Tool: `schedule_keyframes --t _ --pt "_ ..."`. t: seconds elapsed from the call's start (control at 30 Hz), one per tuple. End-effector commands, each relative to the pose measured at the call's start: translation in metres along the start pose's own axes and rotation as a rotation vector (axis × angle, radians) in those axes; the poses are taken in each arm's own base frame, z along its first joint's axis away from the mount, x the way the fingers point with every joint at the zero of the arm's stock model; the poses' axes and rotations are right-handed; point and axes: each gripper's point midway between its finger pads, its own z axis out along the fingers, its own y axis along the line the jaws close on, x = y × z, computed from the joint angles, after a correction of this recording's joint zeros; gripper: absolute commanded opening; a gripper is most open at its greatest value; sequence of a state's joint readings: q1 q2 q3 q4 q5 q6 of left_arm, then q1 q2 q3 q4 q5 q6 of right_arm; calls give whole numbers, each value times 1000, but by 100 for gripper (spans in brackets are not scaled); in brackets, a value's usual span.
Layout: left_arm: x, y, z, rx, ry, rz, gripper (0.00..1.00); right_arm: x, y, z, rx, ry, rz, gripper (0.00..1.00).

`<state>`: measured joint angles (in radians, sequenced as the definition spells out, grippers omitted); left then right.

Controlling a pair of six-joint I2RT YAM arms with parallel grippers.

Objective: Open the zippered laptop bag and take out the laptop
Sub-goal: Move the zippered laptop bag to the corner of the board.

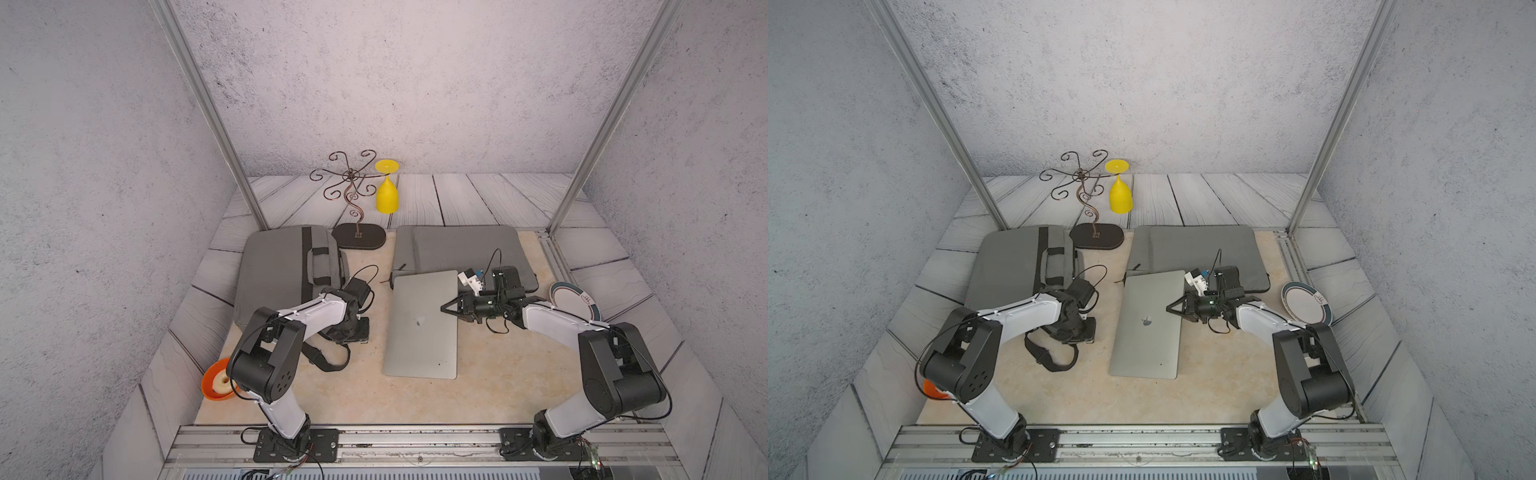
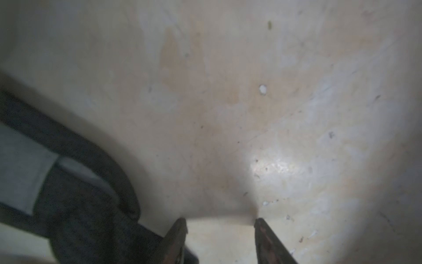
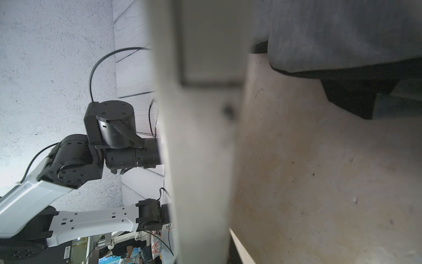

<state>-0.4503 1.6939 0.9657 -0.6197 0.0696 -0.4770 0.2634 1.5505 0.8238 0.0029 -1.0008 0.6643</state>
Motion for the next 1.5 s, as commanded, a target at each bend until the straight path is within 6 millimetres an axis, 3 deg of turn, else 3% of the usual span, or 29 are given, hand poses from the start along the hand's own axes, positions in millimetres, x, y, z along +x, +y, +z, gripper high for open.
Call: schedule_keyframes --t 0.0,0.23,0.5,0.67,0.87,1.03,1.17,1.47 --pt "3 21 5 -74 -4 -50 49 -5 35 -3 -120 29 -88 0" --pt "6 75 3 -237 16 -102 49 -3 35 0 -120 36 -86 0" --pt "-16 97 1 -244 -15 -204 46 -1 41 16 -140 67 -94 0" --pt "-32 122 -17 -307 -45 -208 47 0 43 31 -172 82 -77 0" --pt "-36 157 -16 -356 -33 -242 47 0 48 55 -235 104 -54 0" --pt "-52 158 -28 -353 -71 -215 46 9 49 75 -246 143 -46 0" --pt "-58 147 -29 -288 -75 -212 46 21 48 93 -256 175 -34 0" --pt "-55 142 -37 -259 -80 -199 45 41 53 141 -325 219 8 0"
